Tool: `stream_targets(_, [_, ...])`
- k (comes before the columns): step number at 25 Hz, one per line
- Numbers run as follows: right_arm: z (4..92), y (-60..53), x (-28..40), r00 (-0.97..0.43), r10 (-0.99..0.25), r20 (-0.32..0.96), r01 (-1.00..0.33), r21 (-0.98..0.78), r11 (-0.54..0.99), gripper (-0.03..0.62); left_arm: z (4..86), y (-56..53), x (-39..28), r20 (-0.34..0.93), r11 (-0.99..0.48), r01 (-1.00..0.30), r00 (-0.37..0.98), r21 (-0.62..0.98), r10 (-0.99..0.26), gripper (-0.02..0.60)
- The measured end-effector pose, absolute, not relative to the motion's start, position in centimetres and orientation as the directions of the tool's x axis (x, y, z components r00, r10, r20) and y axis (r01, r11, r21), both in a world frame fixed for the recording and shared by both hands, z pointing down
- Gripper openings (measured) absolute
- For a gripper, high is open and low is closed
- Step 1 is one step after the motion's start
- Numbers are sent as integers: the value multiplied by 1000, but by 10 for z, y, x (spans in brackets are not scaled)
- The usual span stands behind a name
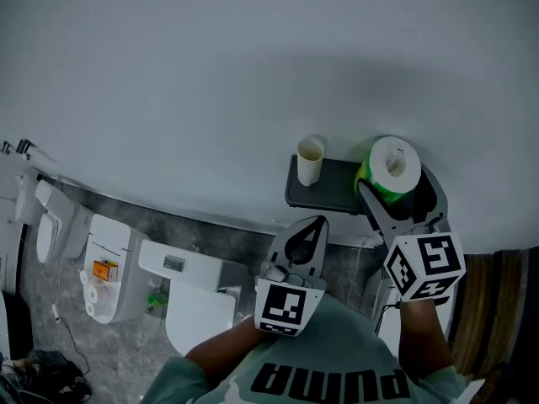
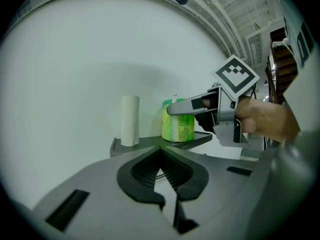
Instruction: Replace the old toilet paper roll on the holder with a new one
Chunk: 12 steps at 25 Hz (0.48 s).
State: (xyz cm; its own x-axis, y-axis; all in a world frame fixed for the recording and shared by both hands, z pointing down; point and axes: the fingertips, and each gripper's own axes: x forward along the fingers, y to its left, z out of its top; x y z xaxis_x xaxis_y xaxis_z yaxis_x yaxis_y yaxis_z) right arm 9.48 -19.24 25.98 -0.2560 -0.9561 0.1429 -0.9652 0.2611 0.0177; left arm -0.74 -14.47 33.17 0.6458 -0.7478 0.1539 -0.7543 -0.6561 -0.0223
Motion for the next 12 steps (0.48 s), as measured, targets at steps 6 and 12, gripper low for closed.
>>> stream_targets(6, [261,-199,92,-248,-956,156,-965,42,258,428,332,-149,-9,151,-657,-753,648,-19,-747,5])
stream_targets(12, [261,-204,91,-240,-957,165,-966,56,252,434,333,-151,-7,151,-664,-748,655,-11,-740,5])
